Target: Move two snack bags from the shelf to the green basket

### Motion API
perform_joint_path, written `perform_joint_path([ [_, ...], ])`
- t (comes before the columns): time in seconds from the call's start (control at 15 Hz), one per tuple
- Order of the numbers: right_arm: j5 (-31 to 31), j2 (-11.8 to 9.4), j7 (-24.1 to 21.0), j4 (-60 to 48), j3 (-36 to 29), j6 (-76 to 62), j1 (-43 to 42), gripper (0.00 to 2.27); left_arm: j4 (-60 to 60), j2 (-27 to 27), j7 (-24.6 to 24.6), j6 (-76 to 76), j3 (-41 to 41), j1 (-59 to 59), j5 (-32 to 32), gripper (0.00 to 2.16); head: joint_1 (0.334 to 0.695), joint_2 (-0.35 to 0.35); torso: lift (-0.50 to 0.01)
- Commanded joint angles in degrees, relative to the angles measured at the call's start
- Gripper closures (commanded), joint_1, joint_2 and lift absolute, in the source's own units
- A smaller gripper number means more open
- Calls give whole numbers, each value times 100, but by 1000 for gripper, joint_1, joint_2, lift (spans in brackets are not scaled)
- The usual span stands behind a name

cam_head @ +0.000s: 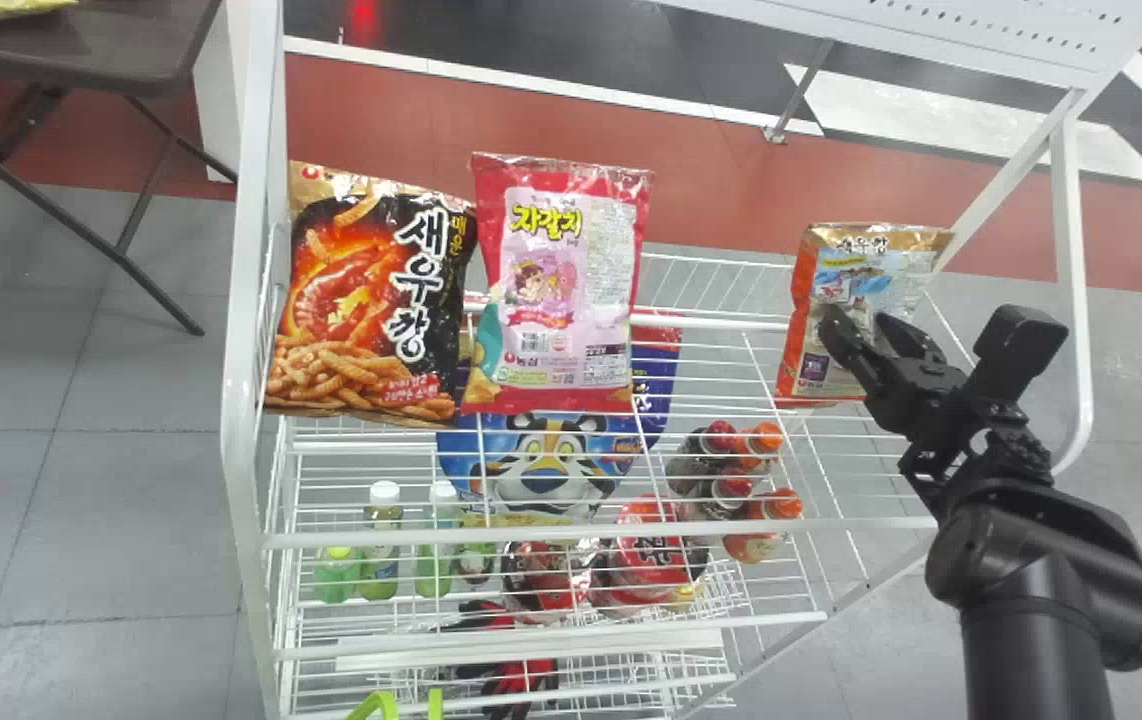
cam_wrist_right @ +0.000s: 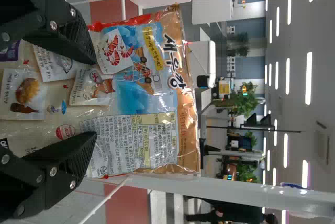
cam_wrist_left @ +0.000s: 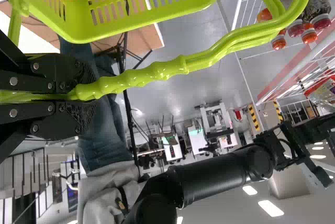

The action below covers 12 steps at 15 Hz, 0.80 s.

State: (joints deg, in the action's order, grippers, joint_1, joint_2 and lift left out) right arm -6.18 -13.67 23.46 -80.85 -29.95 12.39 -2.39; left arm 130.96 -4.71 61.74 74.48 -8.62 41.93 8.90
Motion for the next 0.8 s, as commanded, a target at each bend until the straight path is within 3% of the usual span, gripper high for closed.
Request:
perform_joint_path([
  [0.0, -15, -4, 0, 8, 7, -224, 28, 2246, 9, 5, -13, 54, -17, -18, -29, 2145, 695, -350, -16],
  [0.4, -612, 101, -8, -976, -2, -224, 757, 2246, 62, 5, -39, 160, -52, -27, -108, 2145, 695, -350, -16],
  [0.73, -1122, 479, -8, -3200, -2, 673, 1935, 2246, 53, 5, -39, 142, -52, -27, -99, 2145, 695, -350, -16],
])
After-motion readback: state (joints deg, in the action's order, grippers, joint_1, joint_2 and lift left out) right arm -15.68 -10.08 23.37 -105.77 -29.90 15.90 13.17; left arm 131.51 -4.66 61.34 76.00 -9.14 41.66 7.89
